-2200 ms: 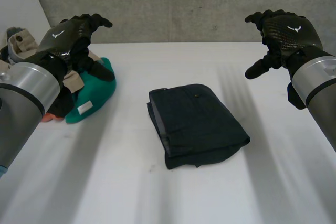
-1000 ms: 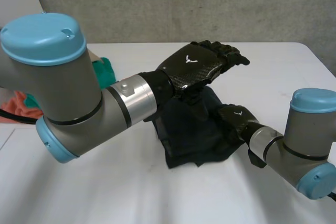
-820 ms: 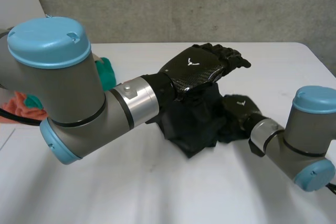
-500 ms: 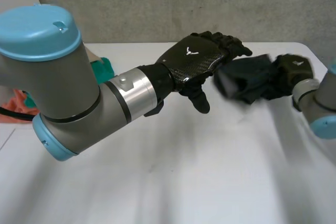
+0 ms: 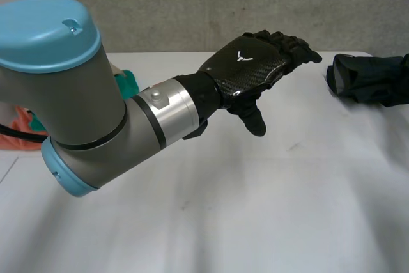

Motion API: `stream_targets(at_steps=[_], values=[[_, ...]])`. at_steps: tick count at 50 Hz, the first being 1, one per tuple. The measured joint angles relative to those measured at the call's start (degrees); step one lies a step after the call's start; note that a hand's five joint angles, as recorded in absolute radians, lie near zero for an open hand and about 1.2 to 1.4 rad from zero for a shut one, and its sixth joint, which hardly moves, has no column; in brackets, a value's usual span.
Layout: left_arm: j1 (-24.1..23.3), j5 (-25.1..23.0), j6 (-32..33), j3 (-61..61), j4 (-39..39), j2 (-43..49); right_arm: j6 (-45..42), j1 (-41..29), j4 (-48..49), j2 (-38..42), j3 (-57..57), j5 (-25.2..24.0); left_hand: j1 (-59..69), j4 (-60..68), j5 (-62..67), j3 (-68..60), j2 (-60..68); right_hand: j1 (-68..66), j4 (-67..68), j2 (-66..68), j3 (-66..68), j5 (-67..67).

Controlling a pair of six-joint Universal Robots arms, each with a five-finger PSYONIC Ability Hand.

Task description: Fold the laundry.

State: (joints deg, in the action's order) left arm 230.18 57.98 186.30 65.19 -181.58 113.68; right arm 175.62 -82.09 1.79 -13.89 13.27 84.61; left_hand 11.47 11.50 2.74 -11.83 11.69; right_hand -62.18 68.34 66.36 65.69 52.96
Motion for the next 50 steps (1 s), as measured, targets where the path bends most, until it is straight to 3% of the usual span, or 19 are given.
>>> stream_targets(at_steps=[3,8,10,15,22,26,29,35,36,40,41,43,46,50], values=[[-0.1,0.0,0.0,0.0,0.0,0.1,0.0,0.1,-0.2,0.1,-0.2,0.1,0.0,0.0,0.0,0.0,0.0,3.5,-4.7,-4.5,-4.4,-3.7],[-0.3,-0.1,0.0,0.0,0.1,0.3,-0.5,0.0,-0.1,-0.4,1.3,0.9,0.0,0.0,0.0,0.0,0.0,45.7,-49.4,-49.3,-47.7,-45.9],[-0.5,-0.1,0.0,0.0,0.1,0.3,-1.1,0.0,-0.1,-1.1,2.5,1.3,0.0,0.0,0.0,0.0,0.0,49.0,-54.6,-53.0,-52.2,-49.7],[-0.8,0.0,0.0,0.2,0.1,0.2,-4.8,-0.1,-0.1,-5.1,8.1,2.7,0.0,0.0,0.0,0.0,0.0,49.9,-56.8,-54.4,-54.2,-50.6],[-0.9,0.4,-0.1,0.4,0.1,-0.1,-20.7,-0.2,3.2,-16.8,22.8,8.1,0.0,0.0,0.0,0.0,0.0,49.9,-56.8,-54.4,-54.2,-50.6],[-1.0,2.5,0.0,0.5,0.1,0.0,-29.1,-0.4,9.7,-25.2,32.3,10.8,0.0,0.0,0.0,0.0,0.0,49.9,-56.8,-54.4,-54.2,-50.6],[-1.0,4.0,0.1,0.5,0.1,0.1,-31.1,-0.4,15.0,-30.0,38.3,10.0,0.0,0.0,0.0,0.0,0.0,49.9,-56.8,-54.4,-54.2,-50.6],[-1.0,6.7,0.2,0.6,0.2,0.2,-32.0,-0.6,28.7,-40.3,53.9,1.4,0.0,0.0,0.0,0.0,0.0,49.9,-56.8,-54.4,-54.2,-50.6],[-0.8,8.6,0.2,0.3,0.2,0.1,-31.8,-1.3,35.0,-45.0,62.2,-5.9,0.0,0.0,0.0,0.0,0.0,49.9,-56.8,-54.4,-54.2,-50.6],[1.1,13.7,0.4,-0.5,-0.3,-0.2,-31.4,-4.5,40.0,-52.5,74.6,-19.1,0.0,0.0,0.0,0.0,0.0,49.9,-56.8,-54.4,-54.2,-50.6],[1.4,14.2,0.4,-0.7,-0.4,-0.3,-31.4,-4.7,40.0,-52.8,75.0,-19.6,0.0,0.0,0.0,0.0,0.0,49.9,-56.8,-54.4,-54.2,-50.6],[4.1,18.0,0.6,-1.4,-0.8,-0.4,-31.3,-7.2,38.3,-55.9,80.0,-25.4,0.0,0.0,0.0,0.0,0.0,49.9,-56.8,-54.4,-54.2,-50.6],[10.6,23.5,1.6,-2.3,-1.2,-0.3,-31.5,-10.6,31.5,-58.7,84.4,-30.1,0.0,0.0,0.0,0.0,0.0,49.9,-56.8,-54.4,-54.2,-50.6],[19.5,27.7,5.3,-3.2,-1.6,1.1,-32.1,-13.9,20.0,-59.9,86.7,-31.8,0.0,0.0,0.0,0.0,0.0,49.9,-56.8,-54.4,-54.2,-50.6]])
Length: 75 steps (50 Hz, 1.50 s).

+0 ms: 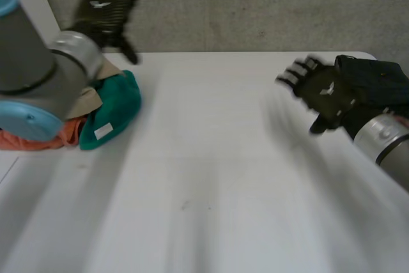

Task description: Fold the laundry.

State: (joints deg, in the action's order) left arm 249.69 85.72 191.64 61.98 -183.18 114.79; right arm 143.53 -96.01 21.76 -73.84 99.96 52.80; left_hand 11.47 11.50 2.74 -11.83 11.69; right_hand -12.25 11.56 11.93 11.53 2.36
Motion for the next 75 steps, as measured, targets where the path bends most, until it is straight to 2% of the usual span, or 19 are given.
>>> stream_targets(at_steps=[4,9,18,21,23,24,25,28,33,39,48,53,58,60,61,63,64,65,75], values=[[6.5,1.3,5.3,-1.4,-0.5,3.2,-0.8,-2.0,-7.8,0.1,0.5,0.4,0.0,0.0,0.0,0.0,0.0,0.0,0.0,0.0,0.0,0.0],[16.1,1.3,17.2,-7.5,-3.0,13.6,-2.4,-4.6,-13.9,0.5,0.7,4.0,0.0,0.0,0.0,0.0,0.0,0.0,0.0,0.0,0.0,0.0],[22.6,-3.2,21.7,-17.9,-7.0,27.9,-2.5,-4.8,-13.0,0.6,2.6,6.8,2.5,2.1,1.5,-1.8,1.8,0.0,0.0,0.0,0.0,0.0],[23.2,-5.7,21.5,-20.5,-7.5,30.9,-2.4,-4.6,-12.6,0.6,3.2,6.9,12.8,11.4,7.9,-10.8,10.9,0.0,0.0,0.0,0.0,0.0],[23.4,-7.1,21.4,-21.7,-7.6,32.3,-2.4,-4.4,-12.3,0.6,3.6,6.9,32.7,29.2,20.6,-29.7,30.0,0.0,0.0,0.0,0.0,0.0],[23.5,-7.6,21.3,-22.2,-7.6,32.8,-2.4,-4.4,-12.2,0.6,3.7,6.9,32.7,29.2,20.6,-29.7,30.0,0.0,0.0,0.0,0.0,0.0],[23.4,-8.1,21.3,-22.6,-7.7,33.2,-2.4,-4.2,-12.1,0.6,3.8,6.9,43.5,45.9,33.8,-45.8,46.3,0.0,0.0,0.0,0.0,0.0],[23.2,-8.6,21.2,-23.0,-7.9,33.6,-2.4,-4.1,-12.0,0.5,3.9,6.9,46.0,53.8,43.4,-52.1,53.5,0.0,0.0,0.0,0.0,0.0],[20.7,-7.2,21.0,-20.6,-9.1,30.2,-2.3,-3.8,-11.5,0.1,3.8,7.0,47.7,56.2,48.9,-54.3,56.0,0.0,0.0,0.0,0.0,0.0],[14.4,-4.6,18.7,-11.5,-13.5,15.7,-2.2,-3.8,-10.9,-0.5,3.5,8.1,49.6,56.2,50.6,-54.9,56.5,0.0,0.0,0.0,0.0,0.0],[0.2,-3.7,5.9,2.8,-18.0,-1.6,-0.5,-3.7,-10.7,-1.4,2.9,11.8,49.8,57.1,51.4,-55.7,56.7,0.0,0.0,0.0,0.0,0.0],[-7.1,-3.7,-0.4,7.3,-18.0,-1.9,3.8,-3.4,-10.7,-2.4,2.5,12.8,49.8,57.1,51.4,-55.9,56.7,0.0,0.0,0.0,0.0,0.0],[-12.9,-3.8,-3.6,8.5,-16.5,3.9,8.5,-2.8,-10.7,-3.3,1.9,13.1,49.8,57.0,51.4,-55.7,56.5,0.0,0.0,0.0,0.0,0.0],[-14.2,-3.9,-3.8,8.4,-15.2,6.2,9.5,-2.3,-10.7,-3.5,1.8,13.1,43.8,45.5,44.3,-45.0,45.2,0.0,0.0,0.0,0.0,0.0],[-15.2,-3.9,-3.9,8.2,-13.6,8.1,10.1,-2.0,-10.7,-3.5,1.6,13.1,30.3,33.3,32.3,-33.1,33.1,0.0,0.0,0.0,0.0,0.0],[-16.4,-4.0,-3.7,7.9,-10.9,10.2,10.7,-1.5,-10.8,-3.6,1.4,13.3,20.9,24.2,23.2,-24.3,23.3,0.0,0.0,0.0,0.0,0.0],[-17.0,-4.0,-3.6,7.7,-9.3,11.0,10.9,-1.2,-10.8,-3.6,1.1,13.4,8.8,11.2,10.0,-11.5,10.9,0.0,0.0,0.0,0.0,0.0],[-17.3,-4.0,-3.5,7.6,-7.9,11.4,11.0,-1.0,-10.8,-3.6,1.0,13.6,4.9,6.5,5.2,-6.8,6.8,0.0,0.0,0.0,0.0,0.0],[-16.3,-2.3,-3.3,9.8,-2.2,0.9,11.4,-0.7,-11.9,-3.5,-2.9,15.1,2.4,1.8,0.5,-1.8,2.0,0.0,0.0,0.0,0.0,0.0]])
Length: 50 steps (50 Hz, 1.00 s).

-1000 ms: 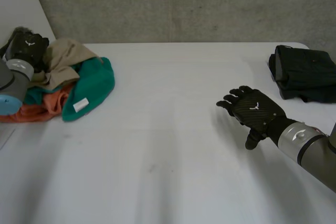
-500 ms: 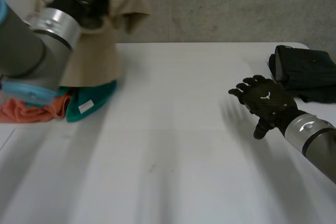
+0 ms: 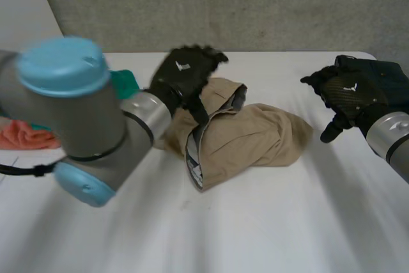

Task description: Fold the laundry.

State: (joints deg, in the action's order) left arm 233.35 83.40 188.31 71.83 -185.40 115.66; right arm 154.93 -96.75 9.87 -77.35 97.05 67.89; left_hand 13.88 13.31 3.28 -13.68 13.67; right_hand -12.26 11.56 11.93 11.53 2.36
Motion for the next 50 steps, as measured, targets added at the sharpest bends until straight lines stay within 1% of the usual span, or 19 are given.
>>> stream_targets(at_steps=[6,9,11,16,19,21,25,27,30,32,33,37,40,42,43,44,46,50], values=[[1.7,1.8,0.1,6.5,-0.8,-9.6,-0.9,-1.1,-6.2,-0.2,-4.5,-0.3,0.0,0.0,0.0,0.0,0.0,0.0,0.0,0.0,0.0,0.0],[3.2,2.9,0.3,10.3,-1.9,-13.0,-1.4,-2.4,-10.7,-0.5,-7.0,-0.8,0.0,0.0,0.0,0.0,0.0,0.0,0.0,0.0,0.0,0.0],[5.1,3.4,0.4,12.9,-3.3,-14.4,-2.0,-4.2,-13.2,-0.7,-8.7,-1.0,0.0,0.0,0.0,0.0,0.0,0.0,0.0,0.0,0.0,0.0],[11.7,3.9,0.6,18.1,-8.0,-15.0,-4.8,-12.8,-16.3,1.5,-13.5,0.3,0.0,0.0,0.0,0.0,0.0,0.0,0.0,0.0,0.0,0.0],[15.8,3.7,0.9,19.6,-10.3,-13.3,-6.5,-18.8,-16.7,4.6,-16.4,2.3,0.0,0.0,0.0,0.0,0.0,0.0,0.0,0.0,0.0,0.0],[17.2,3.6,1.3,19.9,-10.9,-12.3,-7.1,-21.3,-16.6,6.1,-17.4,3.4,0.0,0.0,0.0,0.0,0.0,0.0,0.0,0.0,0.0,0.0],[21.2,2.8,3.1,20.8,-11.6,-9.7,-9.2,-29.3,-15.4,12.6,-20.1,7.2,0.0,0.0,0.0,0.0,-0.3,0.0,0.0,0.0,0.0,0.0],[22.1,2.3,3.7,21.2,-11.7,-9.1,-10.5,-31.4,-14.4,15.1,-20.9,8.2,0.0,0.0,0.0,0.0,-0.3,0.0,0.0,0.0,0.0,0.0],[23.1,1.0,4.3,22.0,-11.7,-8.6,-14.6,-34.6,-11.3,20.0,-22.2,9.4,0.0,0.0,0.0,0.0,-0.3,0.0,0.0,0.0,0.0,0.0],[23.5,0.1,4.5,22.5,-11.6,-8.6,-18.8,-36.1,-8.1,23.4,-23.0,10.1,0.0,0.0,0.0,0.0,-0.3,0.0,0.0,0.0,0.0,0.0],[23.5,0.0,4.6,22.6,-11.6,-8.6,-19.8,-36.4,-7.4,24.1,-23.2,10.2,0.0,0.0,0.0,0.0,-0.3,0.0,0.0,0.0,0.0,0.0],[23.6,-0.9,4.5,23.4,-11.6,-9.0,-28.5,-38.1,-1.0,29.0,-24.6,11.1,0.0,0.0,0.0,0.0,-0.3,-0.3,0.4,0.3,0.4,0.3],[23.5,-1.1,4.3,23.7,-11.6,-9.4,-34.3,-38.8,3.8,31.7,-25.6,11.5,0.0,0.0,0.0,0.0,-0.3,-14.6,14.0,14.9,15.1,13.1],[23.4,-1.1,4.2,23.9,-11.6,-9.8,-37.0,-38.9,6.4,32.8,-26.2,11.6,0.0,0.0,0.0,0.0,-0.3,-33.3,33.3,33.8,33.4,30.9],[23.4,-1.1,4.2,24.0,-11.6,-9.9,-37.5,-39.0,6.8,32.9,-26.3,11.7,0.0,0.0,0.0,0.0,-0.3,-38.2,39.1,39.6,39.0,36.2],[23.3,-1.1,4.1,24.1,-11.6,-10.1,-38.6,-39.0,8.1,33.1,-26.6,11.8,0.0,0.0,0.0,0.0,-0.3,-46.0,49.5,50.2,50.0,46.7],[23.2,-1.0,4.0,24.2,-11.6,-10.4,-39.0,-39.0,9.2,32.6,-26.8,11.9,0.0,0.0,0.0,0.0,-0.4,-48.7,54.8,53.7,54.5,51.3],[22.8,-0.9,3.8,24.4,-11.6,-10.6,-36.5,-38.6,9.8,29.1,-26.5,12.1,0.0,0.0,0.0,0.0,-0.5,-48.8,56.5,54.1,56.1,52.3]])
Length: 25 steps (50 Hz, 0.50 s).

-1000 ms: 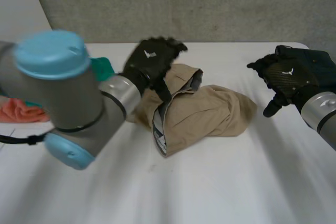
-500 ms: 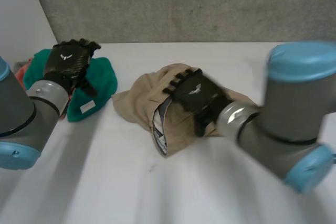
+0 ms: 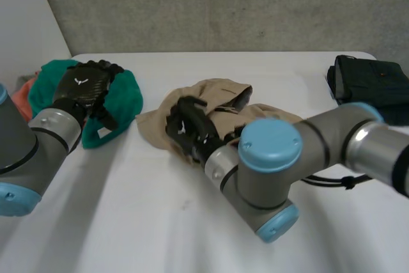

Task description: Fold the laundry.

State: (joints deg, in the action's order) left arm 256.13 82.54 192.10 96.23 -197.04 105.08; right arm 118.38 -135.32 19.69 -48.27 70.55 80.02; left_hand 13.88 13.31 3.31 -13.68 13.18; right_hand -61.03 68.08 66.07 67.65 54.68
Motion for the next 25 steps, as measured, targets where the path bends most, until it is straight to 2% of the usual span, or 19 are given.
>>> stream_targets(at_steps=[4,9,11,15,25], values=[[-0.6,0.2,-0.6,0.7,0.0,0.0,6.1,0.9,-0.1,-5.5,0.7,0.2,0.0,0.0,-0.1,0.0,0.0,0.0,0.2,0.0,0.0,0.4],[-2.7,0.3,-2.8,2.3,0.0,0.3,17.7,2.7,-1.0,-13.3,1.5,0.3,0.0,0.0,0.0,0.0,0.0,0.0,0.2,0.5,0.0,1.0],[-4.6,0.3,-4.7,2.9,0.0,0.7,24.2,4.3,-2.4,-16.9,2.1,0.3,0.0,0.0,0.0,0.0,0.0,0.0,0.2,0.5,0.0,1.5],[-7.9,0.3,-7.8,2.4,0.1,2.7,31.1,6.2,-5.5,-20.4,3.5,0.3,-0.8,-0.4,-0.5,0.1,-0.1,0.0,0.2,0.5,0.0,1.6],[-17.9,0.5,-12.3,-6.4,0.9,13.6,40.6,7.6,-9.2,-26.1,7.4,1.7,-1.3,-0.5,-0.5,0.6,-0.6,0.0,0.4,0.5,0.0,1.6]])
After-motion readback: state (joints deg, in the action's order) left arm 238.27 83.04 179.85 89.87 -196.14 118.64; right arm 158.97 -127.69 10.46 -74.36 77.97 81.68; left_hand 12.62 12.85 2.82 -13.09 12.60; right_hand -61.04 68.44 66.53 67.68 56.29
